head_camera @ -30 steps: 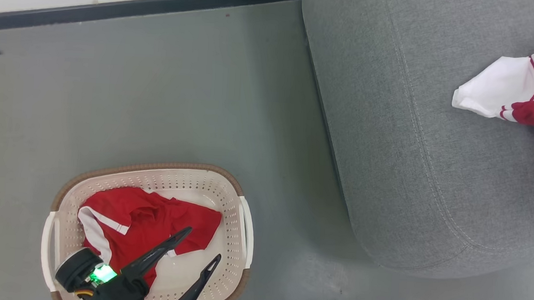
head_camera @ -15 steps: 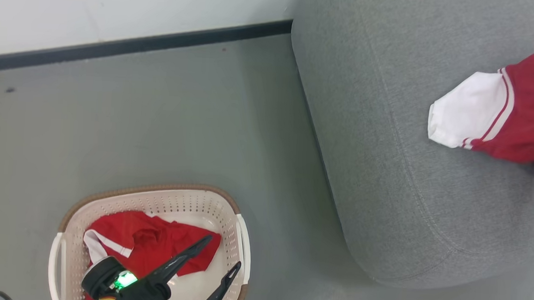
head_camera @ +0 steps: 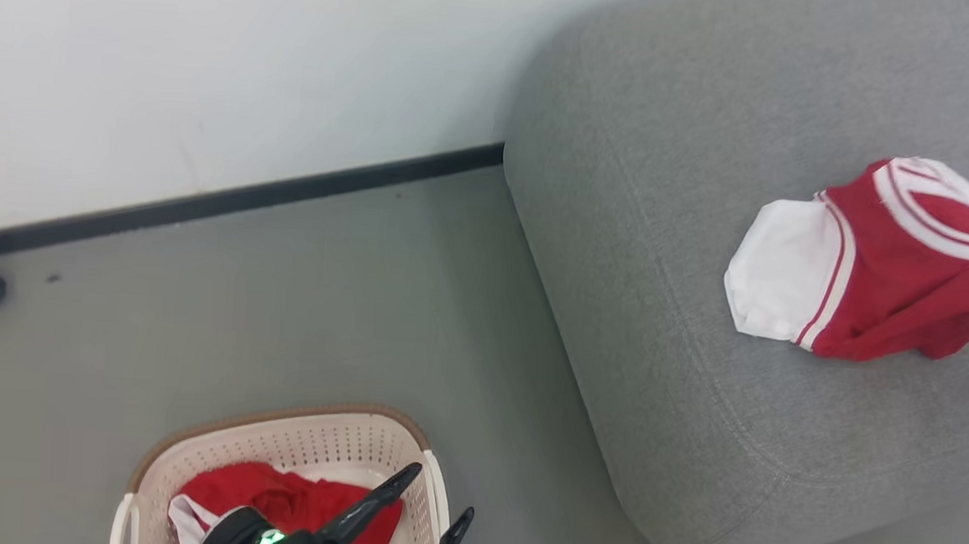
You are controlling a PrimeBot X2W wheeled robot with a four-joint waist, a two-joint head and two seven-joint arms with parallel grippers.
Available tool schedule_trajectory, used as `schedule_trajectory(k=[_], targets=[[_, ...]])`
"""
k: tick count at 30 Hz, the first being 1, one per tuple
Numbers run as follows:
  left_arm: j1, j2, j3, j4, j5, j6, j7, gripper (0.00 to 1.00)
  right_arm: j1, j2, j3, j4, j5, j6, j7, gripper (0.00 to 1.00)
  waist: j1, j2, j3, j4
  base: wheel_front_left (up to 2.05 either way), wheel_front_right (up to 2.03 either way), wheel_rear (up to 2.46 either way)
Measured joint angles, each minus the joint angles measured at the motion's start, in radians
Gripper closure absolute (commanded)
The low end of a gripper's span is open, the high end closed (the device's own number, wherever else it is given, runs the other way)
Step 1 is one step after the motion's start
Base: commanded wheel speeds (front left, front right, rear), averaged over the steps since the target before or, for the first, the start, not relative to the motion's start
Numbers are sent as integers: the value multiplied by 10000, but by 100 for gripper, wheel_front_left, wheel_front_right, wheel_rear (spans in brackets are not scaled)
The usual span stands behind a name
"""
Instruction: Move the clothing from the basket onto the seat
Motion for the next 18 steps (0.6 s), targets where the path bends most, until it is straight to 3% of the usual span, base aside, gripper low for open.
schedule_trajectory(k=[8, 14, 18], targets=[[287, -614, 196, 217, -368, 0, 0, 0, 895, -54, -169, -671, 56, 284, -403, 0, 0, 0, -944, -104, 0, 0, 0], [399, -941, 255, 460, -391, 0, 0, 0, 1400, 65, -109, -2288, 171, 706, -1256, 0, 0, 0, -1584, -129, 0, 0, 0], [477, -1183, 366, 579, -391, 0, 0, 0, 2082, 63, -67, -3423, 389, 782, -1442, 0, 0, -1, -1981, -77, 0, 0, 0]])
